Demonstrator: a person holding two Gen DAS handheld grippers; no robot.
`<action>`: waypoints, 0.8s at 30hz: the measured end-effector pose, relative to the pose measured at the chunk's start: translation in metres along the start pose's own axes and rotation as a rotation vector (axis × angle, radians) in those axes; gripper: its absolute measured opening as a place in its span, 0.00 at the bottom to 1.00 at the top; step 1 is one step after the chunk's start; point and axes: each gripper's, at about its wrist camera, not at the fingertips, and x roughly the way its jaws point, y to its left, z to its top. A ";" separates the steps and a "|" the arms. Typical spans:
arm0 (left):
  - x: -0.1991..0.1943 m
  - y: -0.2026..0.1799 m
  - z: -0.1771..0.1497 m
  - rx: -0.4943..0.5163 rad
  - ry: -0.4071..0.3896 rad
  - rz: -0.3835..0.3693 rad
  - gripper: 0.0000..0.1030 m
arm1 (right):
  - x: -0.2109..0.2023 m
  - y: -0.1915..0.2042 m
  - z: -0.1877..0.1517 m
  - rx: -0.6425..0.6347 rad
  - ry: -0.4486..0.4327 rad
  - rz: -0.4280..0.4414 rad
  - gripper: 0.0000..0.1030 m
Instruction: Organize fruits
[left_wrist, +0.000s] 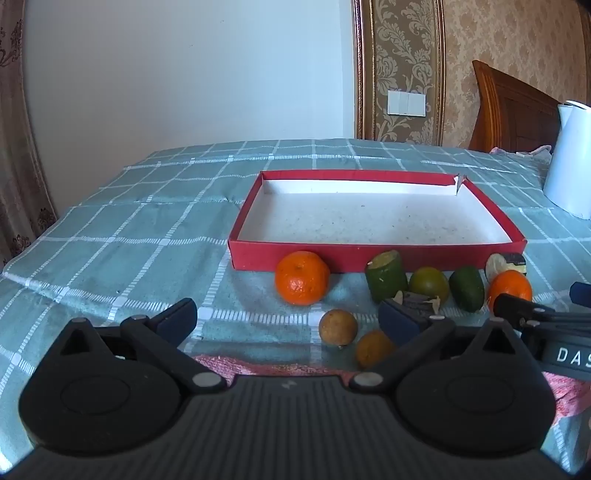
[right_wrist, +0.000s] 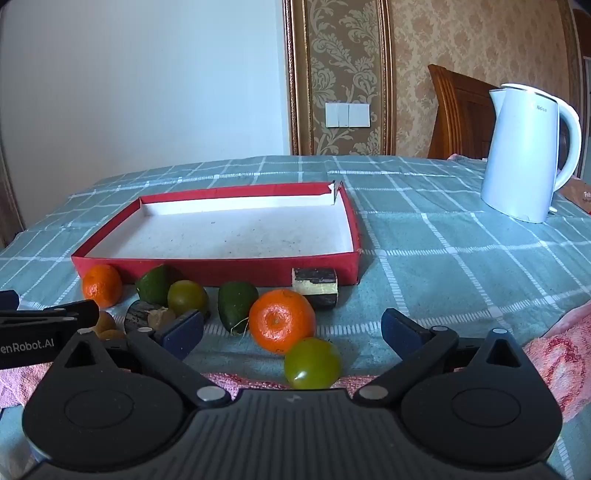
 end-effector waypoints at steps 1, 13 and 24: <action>0.000 0.000 0.000 -0.002 -0.001 0.000 1.00 | -0.001 -0.001 0.000 0.002 0.000 0.000 1.00; 0.004 -0.001 -0.003 0.012 0.009 0.001 1.00 | 0.004 -0.004 -0.001 0.017 0.026 0.008 1.00; 0.008 -0.004 -0.005 0.030 0.018 -0.004 1.00 | 0.005 -0.002 -0.001 0.017 0.031 0.014 1.00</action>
